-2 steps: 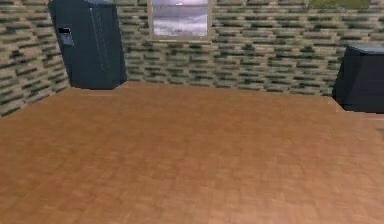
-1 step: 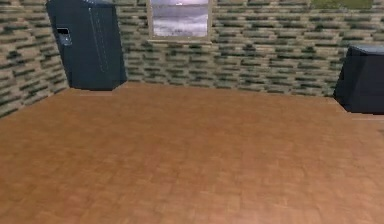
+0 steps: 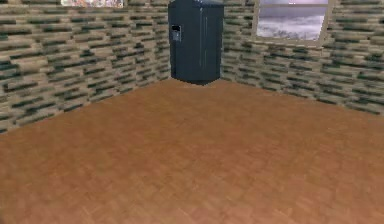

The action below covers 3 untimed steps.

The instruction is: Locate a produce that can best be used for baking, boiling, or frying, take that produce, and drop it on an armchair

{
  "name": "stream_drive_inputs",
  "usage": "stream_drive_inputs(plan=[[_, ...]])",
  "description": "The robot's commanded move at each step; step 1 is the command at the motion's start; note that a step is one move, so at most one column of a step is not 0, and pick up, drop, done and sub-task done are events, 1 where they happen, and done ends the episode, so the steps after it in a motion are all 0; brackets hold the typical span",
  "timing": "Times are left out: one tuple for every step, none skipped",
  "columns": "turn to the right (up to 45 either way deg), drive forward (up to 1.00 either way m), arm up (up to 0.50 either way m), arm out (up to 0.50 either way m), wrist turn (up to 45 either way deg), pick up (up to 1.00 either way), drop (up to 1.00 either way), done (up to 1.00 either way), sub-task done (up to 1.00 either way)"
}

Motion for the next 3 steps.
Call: stream_drive_inputs(plan=[[-3.0, 0.00, 0.00, 0.00, 0.0, 0.00, 0.00, 0.00, 0.00], [0.0, 0.40, 0.00, 0.00, 0.0, 0.00, 0.00, 0.00, 0.00], [-42.0, 0.00, 0.00, 0.00, 0.0, 0.00, 0.00, 0.00, 0.00]])
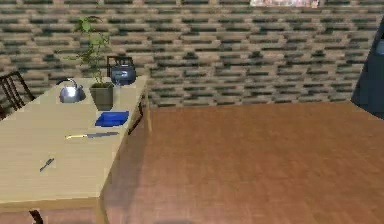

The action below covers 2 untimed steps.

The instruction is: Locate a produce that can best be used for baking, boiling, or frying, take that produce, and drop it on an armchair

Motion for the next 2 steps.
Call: stream_drive_inputs(plan=[[0.0, 1.00, 0.00, 0.00, 0.0, 0.00, 0.00, 0.00, 0.00], [0.0, 0.30, 0.00, 0.00, 0.0, 0.00, 0.00, 0.00, 0.00]])
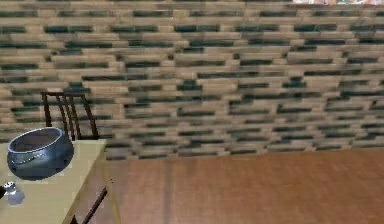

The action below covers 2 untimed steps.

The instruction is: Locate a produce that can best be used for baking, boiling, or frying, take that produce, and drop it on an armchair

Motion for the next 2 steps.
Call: stream_drive_inputs(plan=[[-45.0, 0.00, 0.00, 0.00, 0.0, 0.00, 0.00, 0.00, 0.00], [-45.0, 0.00, 0.00, 0.00, 0.0, 0.00, 0.00, 0.00, 0.00]])
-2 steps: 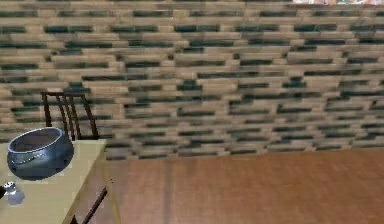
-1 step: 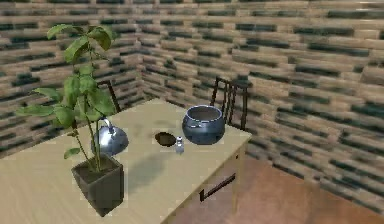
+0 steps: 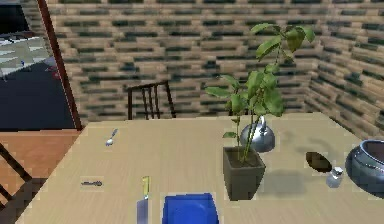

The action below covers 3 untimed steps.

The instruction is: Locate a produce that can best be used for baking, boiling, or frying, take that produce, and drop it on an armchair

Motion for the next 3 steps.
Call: stream_drive_inputs(plan=[[-45.0, 0.00, 0.00, 0.00, 0.0, 0.00, 0.00, 0.00, 0.00], [45.0, 0.00, 0.00, 0.00, 0.0, 0.00, 0.00, 0.00, 0.00], [45.0, 0.00, 0.00, 0.00, 0.0, 0.00, 0.00, 0.00, 0.00]])
